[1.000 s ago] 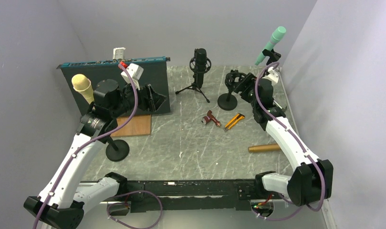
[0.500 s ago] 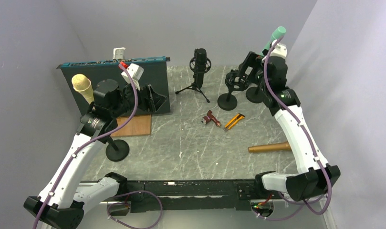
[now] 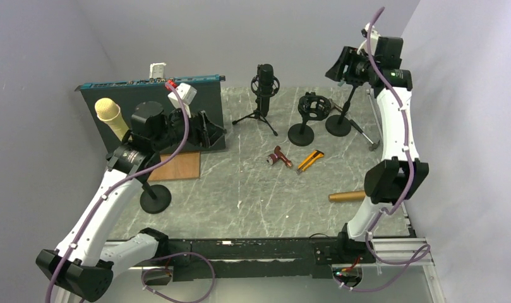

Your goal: Remove the microphone from the stand

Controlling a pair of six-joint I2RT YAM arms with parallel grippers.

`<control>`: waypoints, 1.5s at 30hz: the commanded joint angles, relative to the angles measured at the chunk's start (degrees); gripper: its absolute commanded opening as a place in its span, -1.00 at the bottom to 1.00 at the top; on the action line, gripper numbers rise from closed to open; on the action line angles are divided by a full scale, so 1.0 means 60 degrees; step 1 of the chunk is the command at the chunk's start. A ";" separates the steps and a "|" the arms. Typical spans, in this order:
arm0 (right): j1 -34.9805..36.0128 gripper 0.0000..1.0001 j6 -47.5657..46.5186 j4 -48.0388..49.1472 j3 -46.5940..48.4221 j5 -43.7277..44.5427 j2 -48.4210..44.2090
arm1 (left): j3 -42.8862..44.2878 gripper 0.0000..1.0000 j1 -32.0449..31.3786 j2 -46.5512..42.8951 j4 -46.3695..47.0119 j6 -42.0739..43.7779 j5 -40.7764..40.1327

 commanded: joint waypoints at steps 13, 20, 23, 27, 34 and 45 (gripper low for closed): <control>-0.0429 0.39 0.0127 0.0024 -0.0812 -0.3387 0.0111 | 0.1054 0.46 -0.0824 0.0948 0.0141 0.0116 0.0449; -0.0336 0.31 -0.0065 -0.0147 -0.0938 -0.2385 -0.0190 | 0.2659 0.48 -0.1380 0.1468 -0.0300 -0.0264 0.0376; 0.0065 0.25 -0.0290 -0.0001 -0.1129 -0.1834 -0.0417 | 0.2909 0.48 -0.1526 0.1640 -0.0289 -0.0116 0.0389; 0.0376 0.20 -0.0600 -0.0512 -0.0671 -0.1152 -0.0211 | 0.2772 0.47 -0.1612 0.1617 -0.0611 0.0345 0.0266; 0.0835 -0.08 -0.0954 -0.1938 0.0904 -0.0479 0.0750 | 0.2097 0.47 -0.2059 0.1271 -0.0909 0.1142 -0.0611; 0.0908 -0.07 -0.1252 -0.2722 0.1286 -0.0027 0.1368 | 0.2183 0.46 -0.2581 0.1292 -0.1258 0.1431 -0.0794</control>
